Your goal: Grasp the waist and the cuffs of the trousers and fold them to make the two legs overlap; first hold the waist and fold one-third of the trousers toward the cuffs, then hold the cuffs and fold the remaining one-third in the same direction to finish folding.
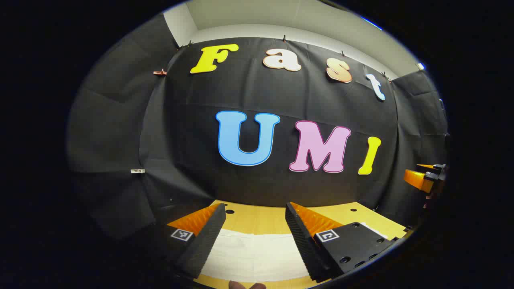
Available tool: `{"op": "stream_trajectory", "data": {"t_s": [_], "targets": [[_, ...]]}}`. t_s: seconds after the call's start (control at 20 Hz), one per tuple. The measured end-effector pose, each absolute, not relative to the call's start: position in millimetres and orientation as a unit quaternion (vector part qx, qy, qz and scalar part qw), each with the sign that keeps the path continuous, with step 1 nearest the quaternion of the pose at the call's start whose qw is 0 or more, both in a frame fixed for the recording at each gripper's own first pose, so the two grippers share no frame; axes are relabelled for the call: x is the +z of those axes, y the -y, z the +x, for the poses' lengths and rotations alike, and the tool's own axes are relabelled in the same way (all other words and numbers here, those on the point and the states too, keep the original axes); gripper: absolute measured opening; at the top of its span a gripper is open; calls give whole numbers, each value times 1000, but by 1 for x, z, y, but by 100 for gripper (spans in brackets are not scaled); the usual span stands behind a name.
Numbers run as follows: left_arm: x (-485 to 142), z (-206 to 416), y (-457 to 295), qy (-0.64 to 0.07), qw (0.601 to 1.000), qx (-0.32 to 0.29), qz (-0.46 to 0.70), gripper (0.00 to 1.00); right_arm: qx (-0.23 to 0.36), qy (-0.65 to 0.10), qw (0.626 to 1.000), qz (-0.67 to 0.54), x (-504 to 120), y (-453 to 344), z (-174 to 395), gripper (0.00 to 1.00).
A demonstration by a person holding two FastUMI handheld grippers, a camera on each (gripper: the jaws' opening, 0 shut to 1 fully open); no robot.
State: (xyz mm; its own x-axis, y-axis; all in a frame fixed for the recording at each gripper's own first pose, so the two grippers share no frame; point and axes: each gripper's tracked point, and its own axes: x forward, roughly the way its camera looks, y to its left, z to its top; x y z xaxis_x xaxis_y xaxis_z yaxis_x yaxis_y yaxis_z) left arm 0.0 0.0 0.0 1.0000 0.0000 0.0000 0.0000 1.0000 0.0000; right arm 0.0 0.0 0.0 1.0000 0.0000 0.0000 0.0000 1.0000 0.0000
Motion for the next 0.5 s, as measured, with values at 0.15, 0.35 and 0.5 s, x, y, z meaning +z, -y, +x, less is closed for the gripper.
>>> {"op": "stream_trajectory", "data": {"t_s": [0.15, 0.35, 0.5], "targets": [[-1, 0, 0, -3, 1000, 0, 7, 95, 3, -4, 1000, 3, -5, -1, 1, 97], [0, 0, 1, -3, 1000, 1, 12, 95, 4, -8, 1000, 4, -8, 0, 1, 97], [-2, -1, 1, -3, 1000, 0, 14, 95, 3, -8, 1000, 4, -8, 0, 0, 97]]}}
